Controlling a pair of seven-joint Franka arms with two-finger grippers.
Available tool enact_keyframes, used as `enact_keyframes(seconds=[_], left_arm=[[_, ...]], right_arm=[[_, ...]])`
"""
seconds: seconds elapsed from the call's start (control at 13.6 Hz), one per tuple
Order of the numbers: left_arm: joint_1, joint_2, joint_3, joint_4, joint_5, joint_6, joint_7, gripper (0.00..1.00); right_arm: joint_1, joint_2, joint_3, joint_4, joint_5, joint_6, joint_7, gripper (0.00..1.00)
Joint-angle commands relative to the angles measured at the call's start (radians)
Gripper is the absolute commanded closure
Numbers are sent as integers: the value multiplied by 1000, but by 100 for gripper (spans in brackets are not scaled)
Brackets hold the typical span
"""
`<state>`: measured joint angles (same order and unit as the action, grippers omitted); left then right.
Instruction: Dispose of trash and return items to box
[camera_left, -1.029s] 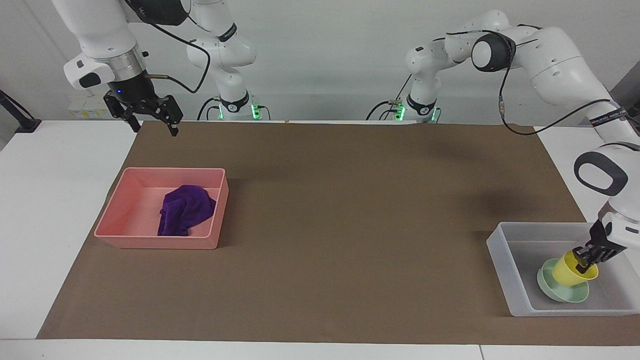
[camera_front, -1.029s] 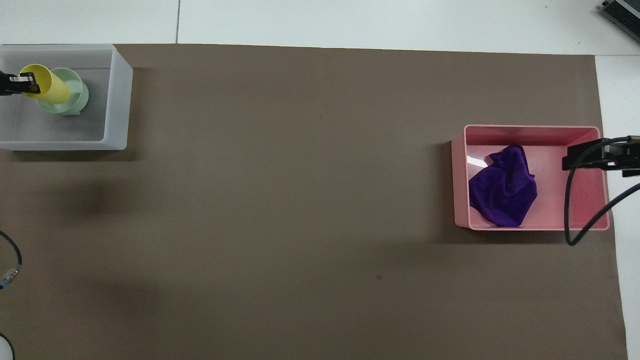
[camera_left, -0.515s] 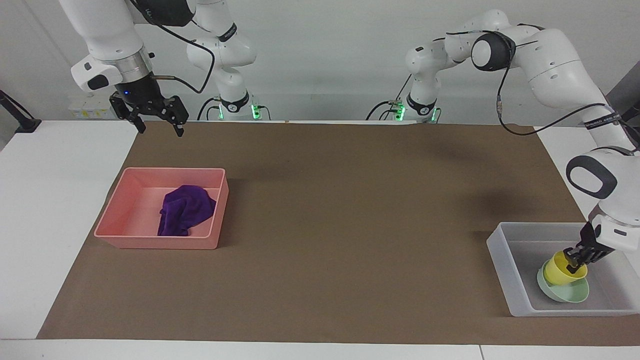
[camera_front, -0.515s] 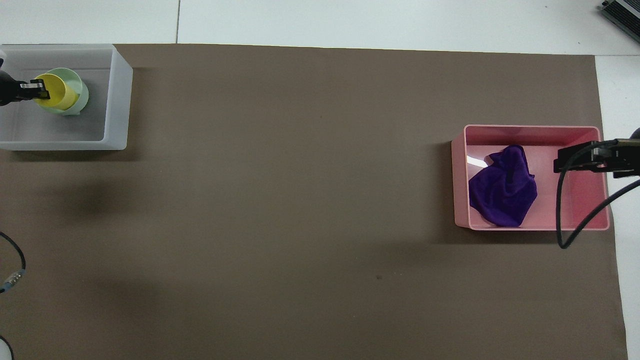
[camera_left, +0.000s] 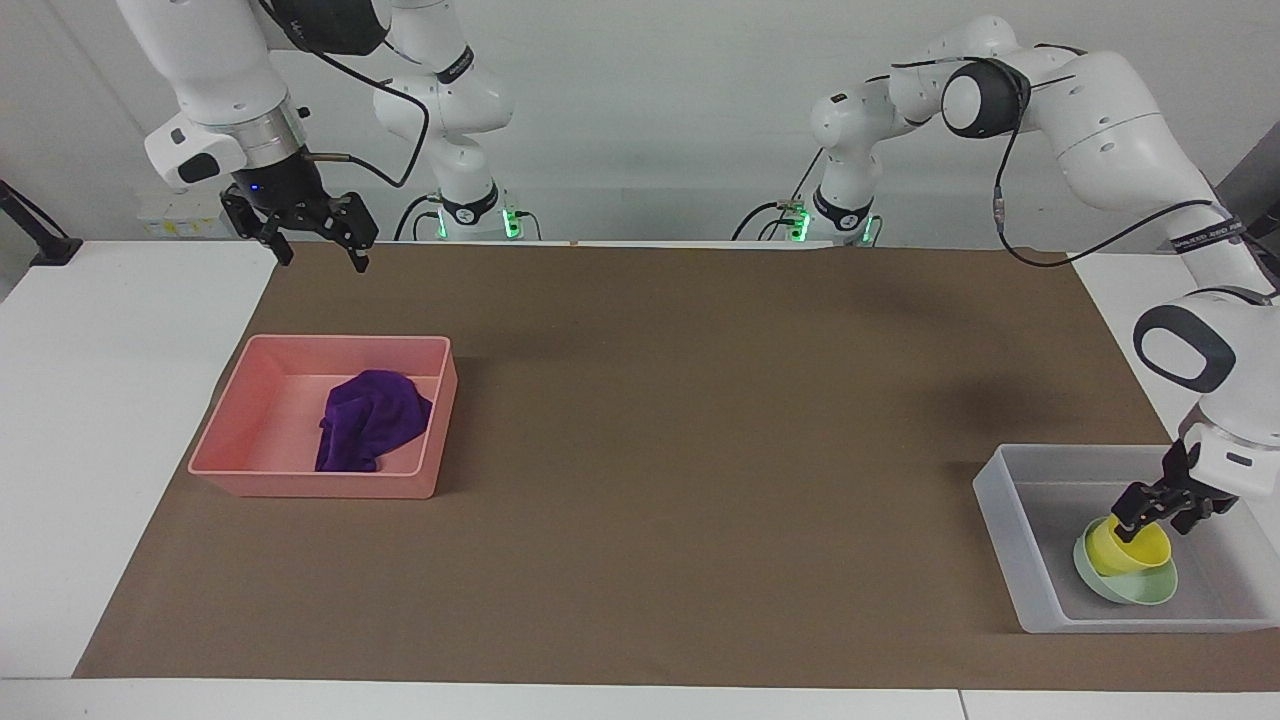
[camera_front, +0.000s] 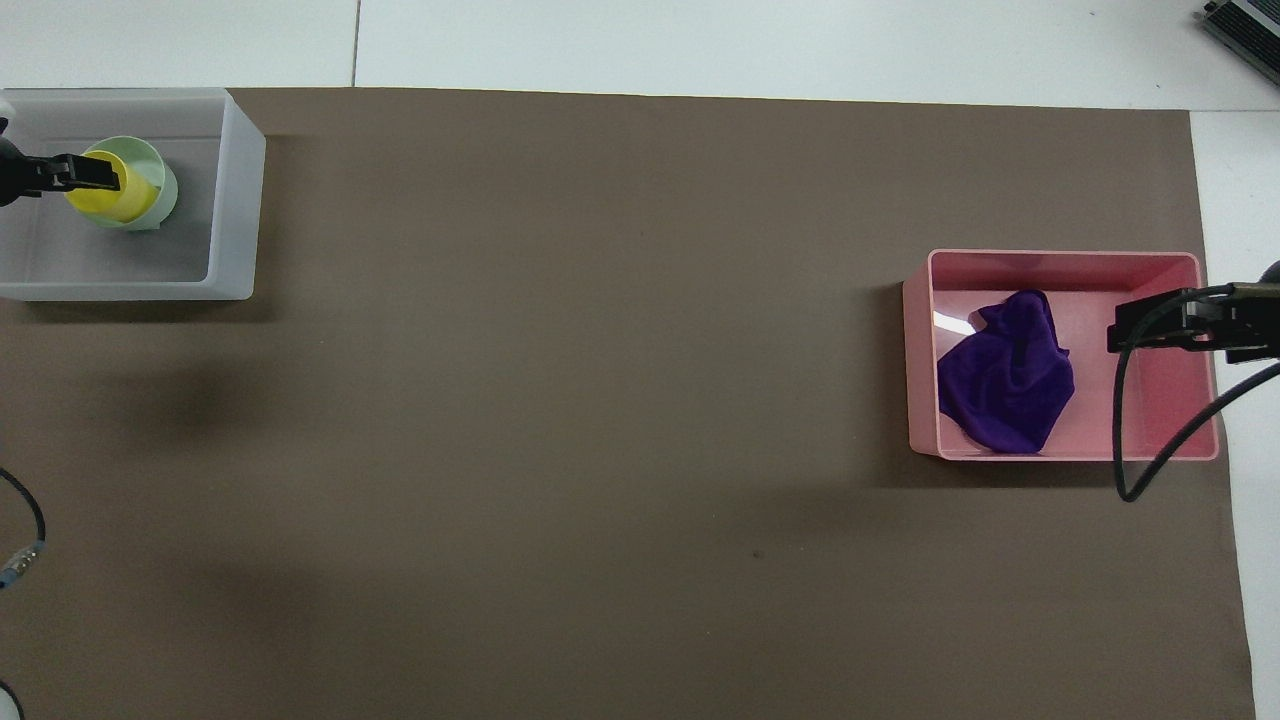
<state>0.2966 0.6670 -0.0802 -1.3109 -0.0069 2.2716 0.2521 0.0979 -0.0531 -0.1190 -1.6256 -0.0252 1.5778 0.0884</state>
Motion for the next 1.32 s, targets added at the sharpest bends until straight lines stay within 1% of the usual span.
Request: enact_keyframes(seconds=[0.0,0.15,0.37,0.51,0.81,0.88,1.03,1.18,1.25], left_arm=[[-54,-111,8,-57,35,-38,53,0],[-88,-211,7,-137,33,-46,55,0],[-160,-390,7,-321,31,-44,41,0],[-206,-490,7,-437,31,-40,10,0],[-287,-645,7,-568,31,-49,-91,0],[-306,-671,7,-579,31,-75,-123,0],[-315,-698,5,-553,31,-165,-142,0],[-327,-682,0,-460,24,-286,-140,0],[-329,-664,0,-385,21,-359,-139,0]], right_arm=[[-11,-19,2,-22,-2,2,-21,0],[-11,-21,2,-22,-2,2,-21,0],[-12,-21,2,-22,-2,-8,-21,0],[-11,-21,2,-22,-2,-4,-19,0],[-11,-21,2,-22,-1,-2,-19,0],[-11,-21,2,-22,-1,-1,-19,0],[-11,-21,2,-22,-1,1,-18,0],[-11,-21,2,-22,-1,1,-19,0],[-11,-21,2,-22,-1,1,-19,0]])
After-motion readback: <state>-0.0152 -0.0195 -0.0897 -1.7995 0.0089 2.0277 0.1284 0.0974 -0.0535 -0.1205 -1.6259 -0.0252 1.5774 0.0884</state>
